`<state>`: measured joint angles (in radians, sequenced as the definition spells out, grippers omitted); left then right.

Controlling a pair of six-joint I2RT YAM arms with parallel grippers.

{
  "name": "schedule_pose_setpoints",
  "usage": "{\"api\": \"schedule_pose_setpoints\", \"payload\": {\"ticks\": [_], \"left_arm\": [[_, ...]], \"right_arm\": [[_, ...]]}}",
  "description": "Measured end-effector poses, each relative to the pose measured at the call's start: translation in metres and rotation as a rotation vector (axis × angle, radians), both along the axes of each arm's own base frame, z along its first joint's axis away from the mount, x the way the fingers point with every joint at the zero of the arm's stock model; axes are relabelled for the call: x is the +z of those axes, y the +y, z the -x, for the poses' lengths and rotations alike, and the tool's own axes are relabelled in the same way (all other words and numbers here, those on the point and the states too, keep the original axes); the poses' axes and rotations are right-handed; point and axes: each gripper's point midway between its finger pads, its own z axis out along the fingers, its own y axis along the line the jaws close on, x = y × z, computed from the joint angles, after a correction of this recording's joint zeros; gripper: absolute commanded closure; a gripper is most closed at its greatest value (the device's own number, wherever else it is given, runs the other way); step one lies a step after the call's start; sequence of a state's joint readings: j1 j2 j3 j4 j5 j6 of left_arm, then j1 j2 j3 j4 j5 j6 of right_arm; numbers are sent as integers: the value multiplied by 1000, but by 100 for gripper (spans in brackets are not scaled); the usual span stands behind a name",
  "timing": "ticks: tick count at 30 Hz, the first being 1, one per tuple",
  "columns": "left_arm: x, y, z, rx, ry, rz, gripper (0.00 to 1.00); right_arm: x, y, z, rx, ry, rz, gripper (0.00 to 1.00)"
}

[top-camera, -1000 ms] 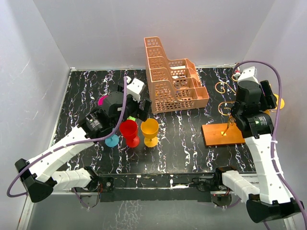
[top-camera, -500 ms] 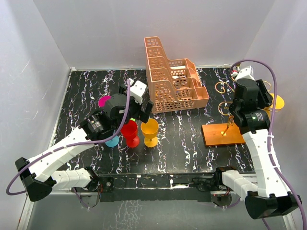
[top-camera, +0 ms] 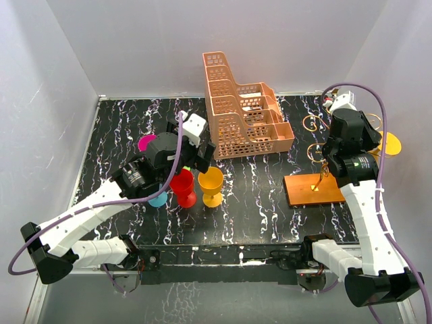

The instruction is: Take the wine glass off the wine glass rack

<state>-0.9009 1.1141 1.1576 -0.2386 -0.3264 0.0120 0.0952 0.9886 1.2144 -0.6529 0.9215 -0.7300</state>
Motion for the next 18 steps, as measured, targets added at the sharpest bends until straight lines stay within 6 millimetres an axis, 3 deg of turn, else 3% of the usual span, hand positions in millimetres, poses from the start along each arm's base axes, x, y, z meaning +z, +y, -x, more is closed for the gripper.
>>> {"api": "schedule_pose_setpoints", "payload": {"ticks": [18], "left_arm": [[4,0,4,-5,-12,5,3]], "right_arm": [[9,-4,0,-10,56,65,92]]}}
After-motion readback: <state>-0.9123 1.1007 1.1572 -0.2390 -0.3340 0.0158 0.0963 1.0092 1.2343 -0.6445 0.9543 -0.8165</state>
